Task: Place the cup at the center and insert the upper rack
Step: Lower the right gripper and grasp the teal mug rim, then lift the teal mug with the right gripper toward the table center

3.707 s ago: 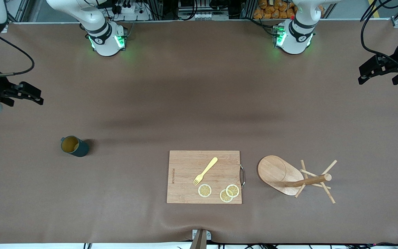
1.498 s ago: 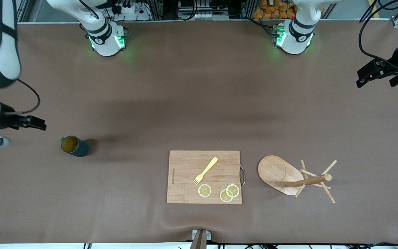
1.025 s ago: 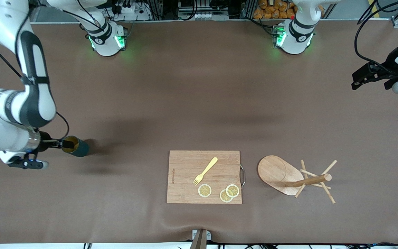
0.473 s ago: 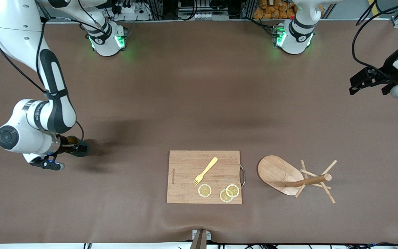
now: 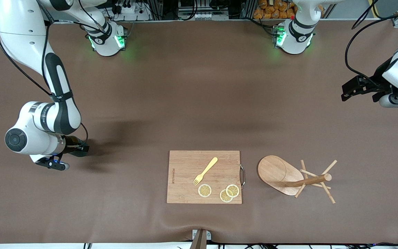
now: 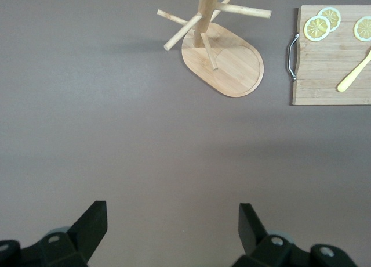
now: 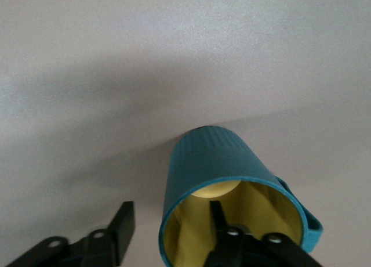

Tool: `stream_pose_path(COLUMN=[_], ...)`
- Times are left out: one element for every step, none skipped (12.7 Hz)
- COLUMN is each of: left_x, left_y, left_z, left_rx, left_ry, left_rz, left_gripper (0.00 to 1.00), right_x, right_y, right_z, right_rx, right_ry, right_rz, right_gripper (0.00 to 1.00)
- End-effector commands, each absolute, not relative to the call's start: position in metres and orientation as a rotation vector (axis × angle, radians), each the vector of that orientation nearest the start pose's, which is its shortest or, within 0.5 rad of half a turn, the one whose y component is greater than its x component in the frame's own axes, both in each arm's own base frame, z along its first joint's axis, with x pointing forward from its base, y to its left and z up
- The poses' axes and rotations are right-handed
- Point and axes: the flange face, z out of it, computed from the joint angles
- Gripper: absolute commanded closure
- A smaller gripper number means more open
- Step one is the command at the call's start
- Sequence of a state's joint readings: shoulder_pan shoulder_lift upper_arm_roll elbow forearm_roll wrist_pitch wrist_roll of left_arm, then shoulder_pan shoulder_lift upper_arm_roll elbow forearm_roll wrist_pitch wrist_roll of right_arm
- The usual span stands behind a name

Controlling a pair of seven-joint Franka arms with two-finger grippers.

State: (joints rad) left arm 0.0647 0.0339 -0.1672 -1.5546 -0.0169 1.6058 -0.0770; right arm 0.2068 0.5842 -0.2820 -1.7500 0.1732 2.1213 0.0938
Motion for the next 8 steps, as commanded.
stream_pose_path(left_x=[0.564, 0.564, 0.564, 0.564, 0.563, 0.563, 0.563, 0.563], left_y=[-0.066, -0.066, -0.066, -0.066, -0.066, -0.066, -0.065, -0.065], left_z=[0.622, 0.622, 0.621, 0.621, 0.622, 0.622, 0.622, 0.622], left_rx=[-3.183, -3.183, -3.183, -3.183, -3.183, -3.183, -3.182, -3.182], left_ry=[0.035, 0.035, 0.035, 0.035, 0.035, 0.038, 0.038, 0.038], left_rz=[-0.041, -0.038, -0.033, -0.031, -0.031, -0.031, -0.029, -0.026], left_gripper=[0.00, 0.00, 0.00, 0.00, 0.00, 0.00, 0.00, 0.00], right_x=[0.644, 0.644, 0.644, 0.645, 0.646, 0.647, 0.649, 0.650], right_y=[-0.029, -0.029, -0.030, -0.030, -0.029, -0.025, -0.022, -0.013], right_z=[0.237, 0.237, 0.239, 0.243, 0.248, 0.253, 0.265, 0.279], right_rx=[-3.109, -3.110, -3.109, -3.109, -3.109, -3.108, -3.105, -3.108], right_ry=[0.422, 0.422, 0.425, 0.424, 0.416, 0.408, 0.399, 0.370], right_rz=[0.281, 0.276, 0.272, 0.260, 0.255, 0.249, 0.228, 0.211], right_gripper=[1.00, 1.00, 1.00, 1.00, 1.00, 1.00, 1.00, 1.00])
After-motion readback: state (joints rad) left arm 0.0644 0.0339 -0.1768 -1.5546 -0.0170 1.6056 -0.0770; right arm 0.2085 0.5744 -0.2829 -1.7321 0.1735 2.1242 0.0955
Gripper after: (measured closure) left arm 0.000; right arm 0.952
